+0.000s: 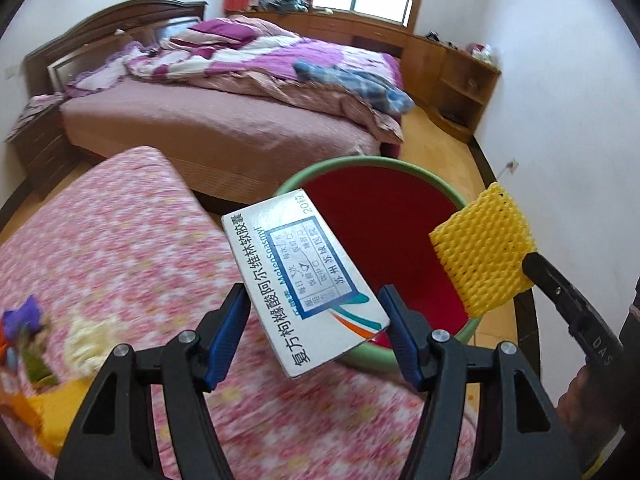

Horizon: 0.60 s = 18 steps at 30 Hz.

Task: Collect trash
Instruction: 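Carry the box and mesh net to the red bin and release both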

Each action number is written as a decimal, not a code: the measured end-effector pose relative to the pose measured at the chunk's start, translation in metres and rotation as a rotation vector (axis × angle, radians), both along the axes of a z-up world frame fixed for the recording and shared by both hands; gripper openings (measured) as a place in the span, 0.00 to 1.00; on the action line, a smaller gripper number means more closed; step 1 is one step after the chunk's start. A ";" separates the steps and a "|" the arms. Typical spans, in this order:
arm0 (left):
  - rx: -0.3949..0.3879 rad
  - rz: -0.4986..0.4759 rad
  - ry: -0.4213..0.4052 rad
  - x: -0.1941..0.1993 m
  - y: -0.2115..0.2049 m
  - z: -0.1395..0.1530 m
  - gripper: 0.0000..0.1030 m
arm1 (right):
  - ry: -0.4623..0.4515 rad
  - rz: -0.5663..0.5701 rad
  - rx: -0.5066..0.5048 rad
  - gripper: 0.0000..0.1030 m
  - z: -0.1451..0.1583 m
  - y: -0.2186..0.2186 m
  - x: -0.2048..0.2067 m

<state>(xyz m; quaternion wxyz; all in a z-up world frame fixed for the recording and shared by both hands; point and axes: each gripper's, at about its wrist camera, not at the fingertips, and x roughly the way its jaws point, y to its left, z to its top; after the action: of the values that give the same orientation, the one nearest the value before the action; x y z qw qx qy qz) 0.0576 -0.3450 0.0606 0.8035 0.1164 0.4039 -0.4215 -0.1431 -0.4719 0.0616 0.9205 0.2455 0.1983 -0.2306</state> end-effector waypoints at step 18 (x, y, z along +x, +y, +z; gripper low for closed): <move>0.036 -0.006 -0.001 -0.006 -0.013 -0.021 0.65 | 0.012 -0.009 0.060 0.26 -0.019 -0.018 0.007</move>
<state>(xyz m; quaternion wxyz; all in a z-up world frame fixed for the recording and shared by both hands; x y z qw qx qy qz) 0.0519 -0.3585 0.0399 0.8001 0.1324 0.4108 -0.4167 -0.1358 -0.4899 0.0430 0.9104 0.2726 0.2095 -0.2300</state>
